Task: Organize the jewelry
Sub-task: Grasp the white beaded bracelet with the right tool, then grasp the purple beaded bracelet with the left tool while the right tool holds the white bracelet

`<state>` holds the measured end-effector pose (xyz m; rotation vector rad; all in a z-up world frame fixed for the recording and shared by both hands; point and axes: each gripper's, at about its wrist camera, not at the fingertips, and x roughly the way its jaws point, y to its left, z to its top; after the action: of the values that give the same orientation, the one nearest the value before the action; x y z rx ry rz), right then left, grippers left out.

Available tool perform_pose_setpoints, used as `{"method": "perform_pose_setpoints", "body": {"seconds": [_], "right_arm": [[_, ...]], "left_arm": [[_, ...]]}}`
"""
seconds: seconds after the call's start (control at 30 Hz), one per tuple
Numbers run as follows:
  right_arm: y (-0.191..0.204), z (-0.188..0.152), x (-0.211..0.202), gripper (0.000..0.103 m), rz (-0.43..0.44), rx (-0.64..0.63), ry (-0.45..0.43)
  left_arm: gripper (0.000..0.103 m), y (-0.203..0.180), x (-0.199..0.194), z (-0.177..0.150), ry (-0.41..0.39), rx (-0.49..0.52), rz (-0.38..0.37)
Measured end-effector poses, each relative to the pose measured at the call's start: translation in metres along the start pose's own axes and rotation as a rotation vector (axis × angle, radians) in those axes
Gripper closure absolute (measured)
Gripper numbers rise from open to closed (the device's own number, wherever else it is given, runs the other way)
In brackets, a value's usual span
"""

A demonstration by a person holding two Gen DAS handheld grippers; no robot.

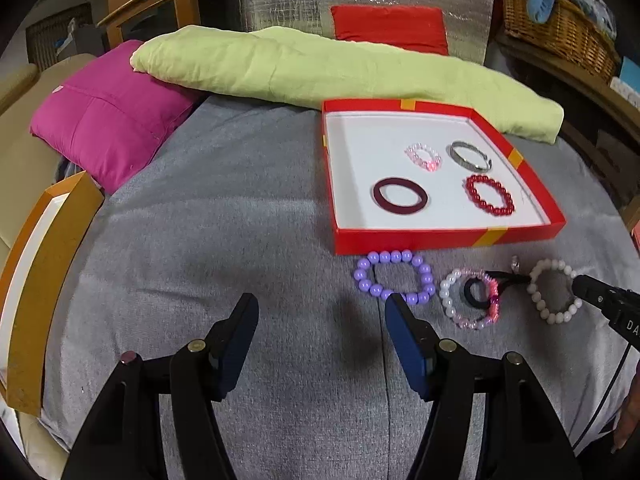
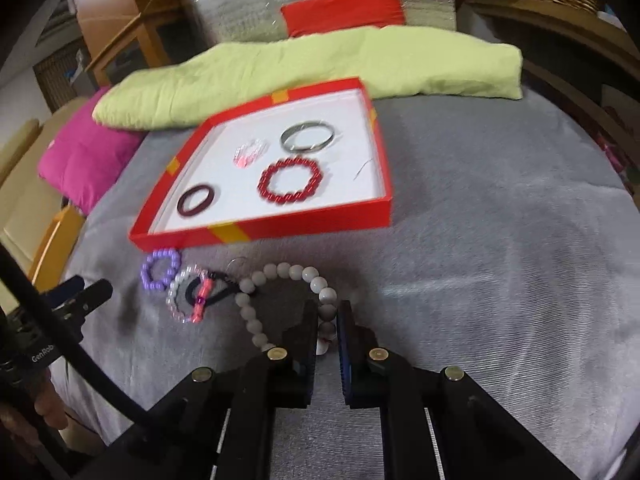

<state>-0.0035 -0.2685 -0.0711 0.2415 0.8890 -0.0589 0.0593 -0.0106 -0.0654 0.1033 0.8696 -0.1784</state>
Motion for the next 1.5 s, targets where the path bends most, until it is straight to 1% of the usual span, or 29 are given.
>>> {"method": "perform_pose_setpoints", "body": {"seconds": [0.07, 0.13, 0.27, 0.43, 0.53, 0.6, 0.63, 0.7, 0.77, 0.87, 0.9, 0.97, 1.3, 1.37, 1.43, 1.5], "right_arm": [[-0.005, 0.003, -0.005, 0.093, 0.003, 0.029, -0.019], [-0.01, 0.005, -0.007, 0.093, 0.01, 0.06, -0.031], [-0.015, 0.005, -0.007, 0.093, 0.033, 0.087, -0.018], [-0.017, 0.004, -0.008, 0.093, 0.034, 0.091, -0.01], [-0.018, 0.003, -0.005, 0.093, 0.03, 0.092, 0.002], [-0.018, 0.003, -0.005, 0.093, 0.031, 0.092, 0.008], [-0.017, 0.002, -0.005, 0.093, 0.031, 0.089, 0.009], [-0.017, 0.002, -0.005, 0.093, 0.031, 0.084, 0.008], [-0.016, 0.001, -0.005, 0.093, 0.033, 0.08, 0.01], [-0.015, 0.001, -0.004, 0.093, 0.033, 0.078, 0.016], [-0.014, 0.0, -0.004, 0.093, 0.033, 0.076, 0.017], [-0.014, 0.0, -0.004, 0.093, 0.035, 0.073, 0.022], [-0.012, -0.001, 0.005, 0.092, 0.035, 0.073, 0.064], [-0.012, -0.001, 0.007, 0.092, 0.02, 0.073, 0.069], [-0.011, -0.001, 0.011, 0.087, 0.008, 0.077, 0.079], [-0.011, -0.001, 0.014, 0.073, 0.009, 0.086, 0.089]], "left_arm": [[0.036, 0.002, 0.003, 0.002, 0.004, -0.007, 0.007], [0.036, 0.003, 0.008, 0.003, 0.018, -0.018, -0.002], [0.036, 0.002, 0.015, 0.007, 0.03, -0.034, -0.024], [0.038, -0.003, 0.021, 0.011, 0.03, -0.033, -0.043], [0.049, -0.007, 0.03, 0.015, 0.046, -0.03, -0.063], [0.056, -0.011, 0.039, 0.015, 0.066, -0.019, -0.062], [0.057, -0.012, 0.043, 0.016, 0.076, -0.017, -0.058], [0.066, -0.013, 0.049, 0.016, 0.09, -0.02, -0.055], [0.069, -0.014, 0.052, 0.018, 0.087, -0.027, -0.076], [0.081, -0.018, 0.057, 0.016, 0.1, -0.013, -0.088], [0.086, -0.021, 0.057, 0.016, 0.098, 0.0, -0.086], [0.093, -0.025, 0.057, 0.015, 0.097, 0.012, -0.093], [0.093, -0.022, 0.041, 0.007, 0.088, 0.059, -0.108], [0.093, -0.02, 0.04, 0.006, 0.087, 0.065, -0.112], [0.093, -0.017, 0.037, 0.004, 0.084, 0.066, -0.113], [0.093, -0.015, 0.034, 0.003, 0.083, 0.066, -0.115]]}}
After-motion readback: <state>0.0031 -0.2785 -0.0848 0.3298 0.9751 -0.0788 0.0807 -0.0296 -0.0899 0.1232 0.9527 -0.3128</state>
